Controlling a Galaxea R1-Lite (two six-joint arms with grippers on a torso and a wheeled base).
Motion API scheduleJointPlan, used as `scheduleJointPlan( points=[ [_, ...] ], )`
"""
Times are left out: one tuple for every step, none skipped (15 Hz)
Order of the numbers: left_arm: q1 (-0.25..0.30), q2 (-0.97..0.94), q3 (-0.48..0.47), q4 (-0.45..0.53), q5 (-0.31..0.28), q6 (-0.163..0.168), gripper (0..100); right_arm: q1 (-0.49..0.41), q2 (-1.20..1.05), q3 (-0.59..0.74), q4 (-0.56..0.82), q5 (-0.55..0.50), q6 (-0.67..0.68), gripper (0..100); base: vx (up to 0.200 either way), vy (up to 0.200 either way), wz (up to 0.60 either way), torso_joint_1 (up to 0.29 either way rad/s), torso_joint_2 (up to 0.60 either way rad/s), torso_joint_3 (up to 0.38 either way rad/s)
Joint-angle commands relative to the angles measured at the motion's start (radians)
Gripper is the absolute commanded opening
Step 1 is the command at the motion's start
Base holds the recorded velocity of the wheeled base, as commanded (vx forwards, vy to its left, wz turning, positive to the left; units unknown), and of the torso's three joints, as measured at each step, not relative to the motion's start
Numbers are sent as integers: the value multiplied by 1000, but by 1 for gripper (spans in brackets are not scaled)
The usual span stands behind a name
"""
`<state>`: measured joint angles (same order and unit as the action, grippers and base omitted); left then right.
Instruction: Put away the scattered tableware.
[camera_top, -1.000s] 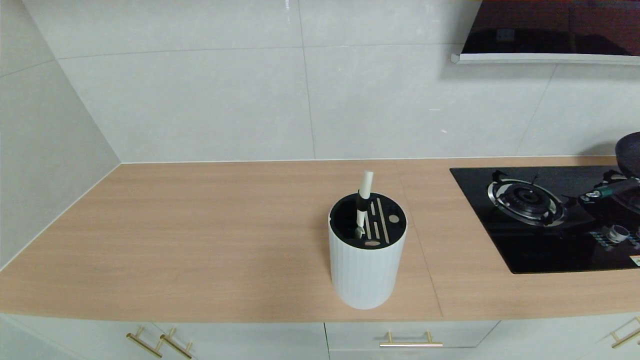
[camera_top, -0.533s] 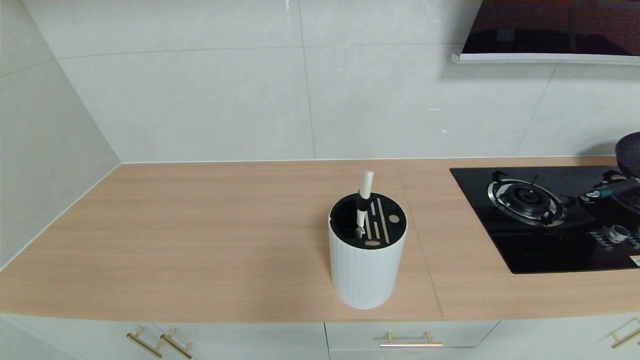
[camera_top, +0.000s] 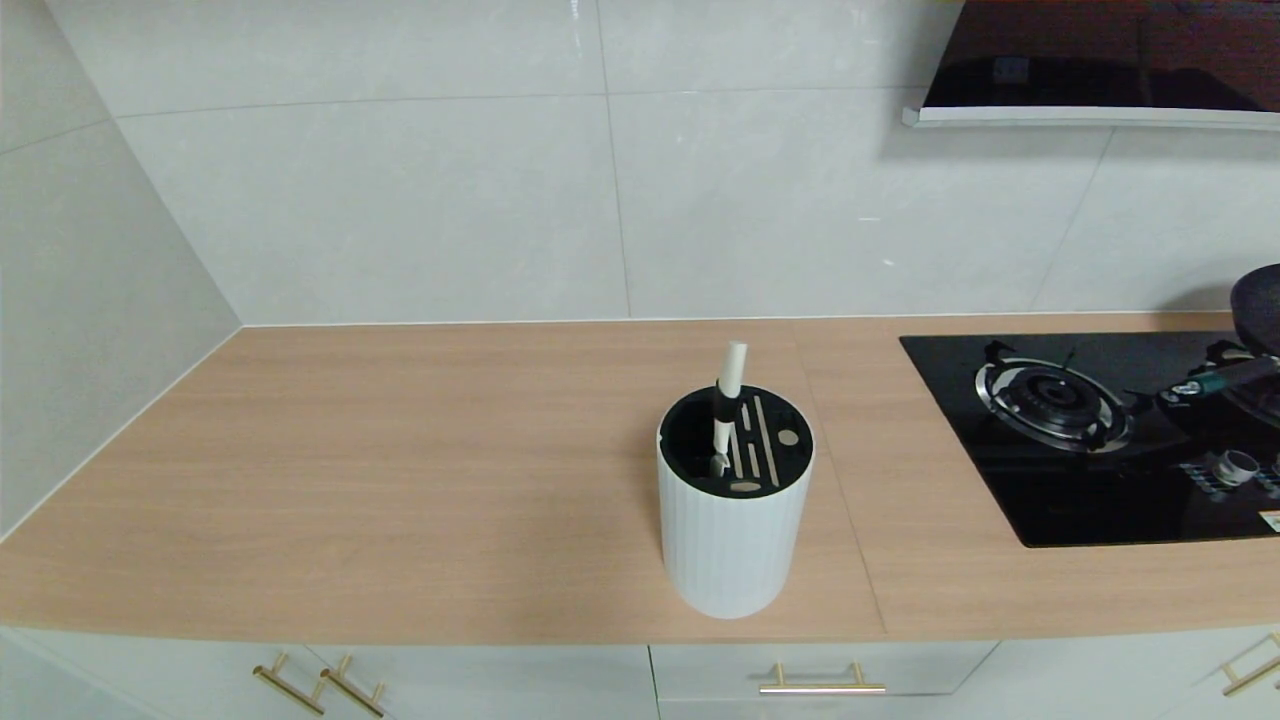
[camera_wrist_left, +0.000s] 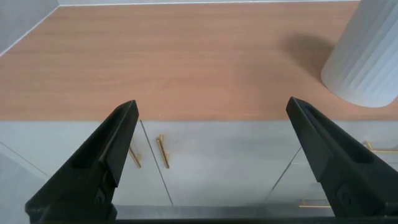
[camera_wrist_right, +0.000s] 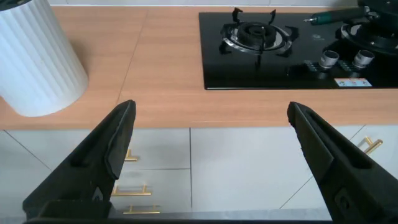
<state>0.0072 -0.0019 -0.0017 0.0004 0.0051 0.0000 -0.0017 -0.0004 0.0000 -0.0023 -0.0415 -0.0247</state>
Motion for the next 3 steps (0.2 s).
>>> scheduleJointPlan(
  points=[
    [0, 2, 0, 0, 1, 0, 100, 0, 2, 0, 2, 2, 0, 100, 0, 0, 0, 0, 0, 0],
    [0, 2, 0, 0, 1, 0, 100, 0, 2, 0, 2, 2, 3, 100, 0, 0, 0, 0, 0, 0],
    [0, 2, 0, 0, 1, 0, 100, 0, 3, 0, 2, 0, 3, 100, 0, 0, 0, 0, 0, 0]
  ],
)
